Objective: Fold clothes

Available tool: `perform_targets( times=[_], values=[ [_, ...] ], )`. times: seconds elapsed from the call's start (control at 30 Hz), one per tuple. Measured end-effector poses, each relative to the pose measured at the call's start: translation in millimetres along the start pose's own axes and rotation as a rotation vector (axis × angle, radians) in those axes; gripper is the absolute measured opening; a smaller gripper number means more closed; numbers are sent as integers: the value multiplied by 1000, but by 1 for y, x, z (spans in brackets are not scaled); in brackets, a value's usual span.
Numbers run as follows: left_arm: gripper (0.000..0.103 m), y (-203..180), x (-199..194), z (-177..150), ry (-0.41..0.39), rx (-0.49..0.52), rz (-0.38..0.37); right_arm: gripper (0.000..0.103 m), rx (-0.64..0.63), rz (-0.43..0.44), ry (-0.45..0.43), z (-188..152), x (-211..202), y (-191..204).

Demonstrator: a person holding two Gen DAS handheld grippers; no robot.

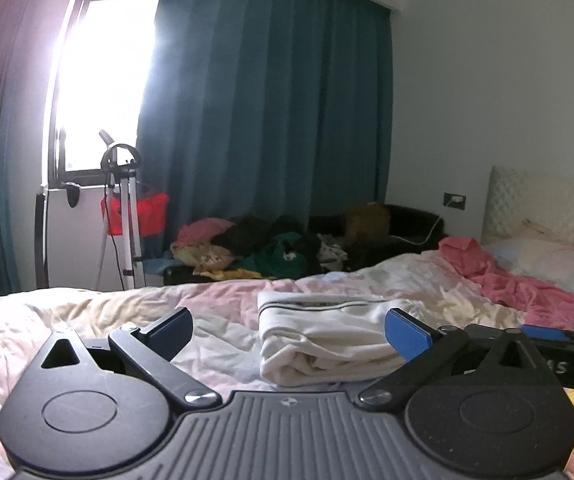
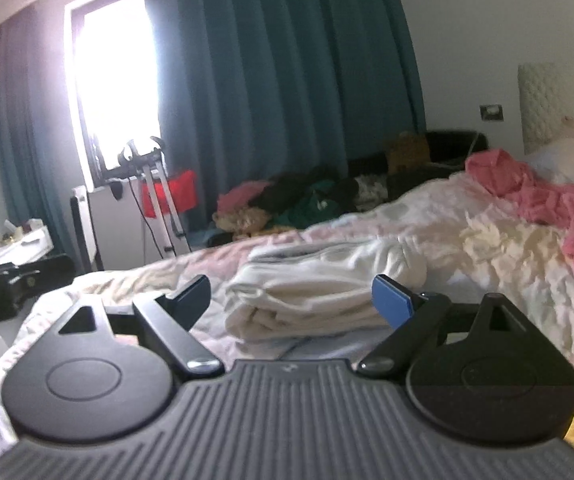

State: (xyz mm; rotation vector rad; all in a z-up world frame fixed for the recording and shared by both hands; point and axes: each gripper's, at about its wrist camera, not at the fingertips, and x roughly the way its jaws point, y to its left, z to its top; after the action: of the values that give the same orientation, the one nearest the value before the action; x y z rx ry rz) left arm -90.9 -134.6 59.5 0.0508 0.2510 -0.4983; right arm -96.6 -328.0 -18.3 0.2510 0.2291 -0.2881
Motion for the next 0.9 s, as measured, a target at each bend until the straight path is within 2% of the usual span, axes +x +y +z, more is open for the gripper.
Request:
perform_targets(
  times=[0.03, 0.17, 0.23, 0.27, 0.33, 0.47, 0.53, 0.63, 0.9],
  values=[
    [103, 0, 2, -2, 5, 1, 0, 62, -8, -5, 5, -2, 1, 1],
    [103, -2, 10, -7, 17, 2, -4, 63, -23, -17, -3, -8, 5, 5],
    [103, -2, 12, -8, 20, 3, 10, 80, -12, -23, -16, -10, 5, 4],
    [103, -2, 13, -9, 23, 4, 19, 92, -3, -30, -22, -11, 5, 4],
    [103, -1, 16, -11, 36, 6, 25, 92, 10, -46, -11, -15, 7, 3],
    [103, -1, 21, -15, 50, 13, 43, 92, -43, -55, 115, -25, 21, 9],
    [103, -2, 23, -17, 61, 18, 46, 92, -88, -77, 98, -30, 21, 18],
    [103, -5, 22, -20, 68, 20, 42, 92, -119, -64, 50, -32, 16, 25],
    [103, -12, 18, -25, 69, 26, 44, 92, -116, -94, 3, -32, 9, 23]
  ],
)
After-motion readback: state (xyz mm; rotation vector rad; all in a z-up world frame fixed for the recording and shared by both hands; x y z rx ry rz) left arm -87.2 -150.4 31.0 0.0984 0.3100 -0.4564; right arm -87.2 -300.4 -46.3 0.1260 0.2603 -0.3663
